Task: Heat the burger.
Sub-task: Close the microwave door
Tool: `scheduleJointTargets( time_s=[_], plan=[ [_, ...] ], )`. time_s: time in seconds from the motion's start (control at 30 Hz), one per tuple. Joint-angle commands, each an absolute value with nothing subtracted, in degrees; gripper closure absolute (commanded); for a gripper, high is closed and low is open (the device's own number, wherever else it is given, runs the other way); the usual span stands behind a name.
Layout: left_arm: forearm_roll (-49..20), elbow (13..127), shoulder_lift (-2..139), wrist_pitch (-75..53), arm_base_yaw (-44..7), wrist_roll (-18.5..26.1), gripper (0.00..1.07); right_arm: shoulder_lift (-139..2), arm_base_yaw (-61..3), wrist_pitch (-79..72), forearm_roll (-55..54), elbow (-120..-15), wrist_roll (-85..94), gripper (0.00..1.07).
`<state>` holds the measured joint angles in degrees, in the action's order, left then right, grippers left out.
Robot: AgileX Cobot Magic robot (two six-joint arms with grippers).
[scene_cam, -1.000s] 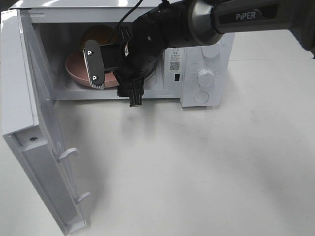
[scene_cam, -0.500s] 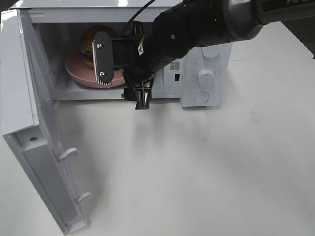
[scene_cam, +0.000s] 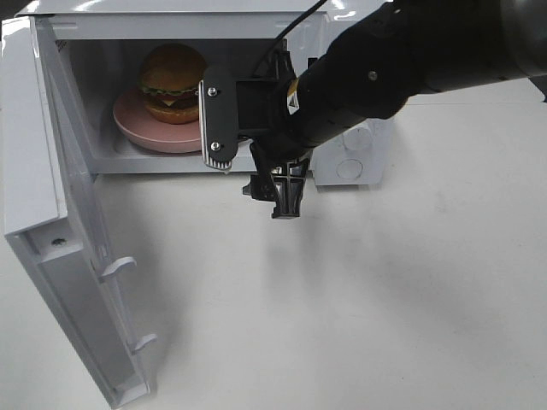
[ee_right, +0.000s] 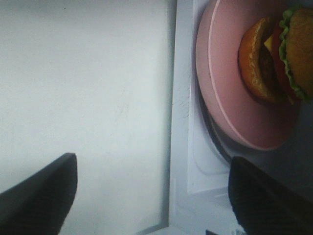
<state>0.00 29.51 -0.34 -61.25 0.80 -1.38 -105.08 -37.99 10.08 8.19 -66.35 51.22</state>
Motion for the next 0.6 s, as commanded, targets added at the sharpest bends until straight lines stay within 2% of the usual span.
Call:
scheduleJointTargets(
  time_s=[0.03, 0.6],
  plan=[
    [0.0, 29.5, -1.2, -61.2, 0.6, -1.4, 0.04, -100.4, -38.2, 10.1, 8.7, -61.9, 45.4, 0.31],
    [0.0, 29.5, -1.2, -61.2, 0.6, -1.4, 0.04, -84.2, -38.2, 10.5, 8.7, -46.0, 27.3, 0.31]
  ],
)
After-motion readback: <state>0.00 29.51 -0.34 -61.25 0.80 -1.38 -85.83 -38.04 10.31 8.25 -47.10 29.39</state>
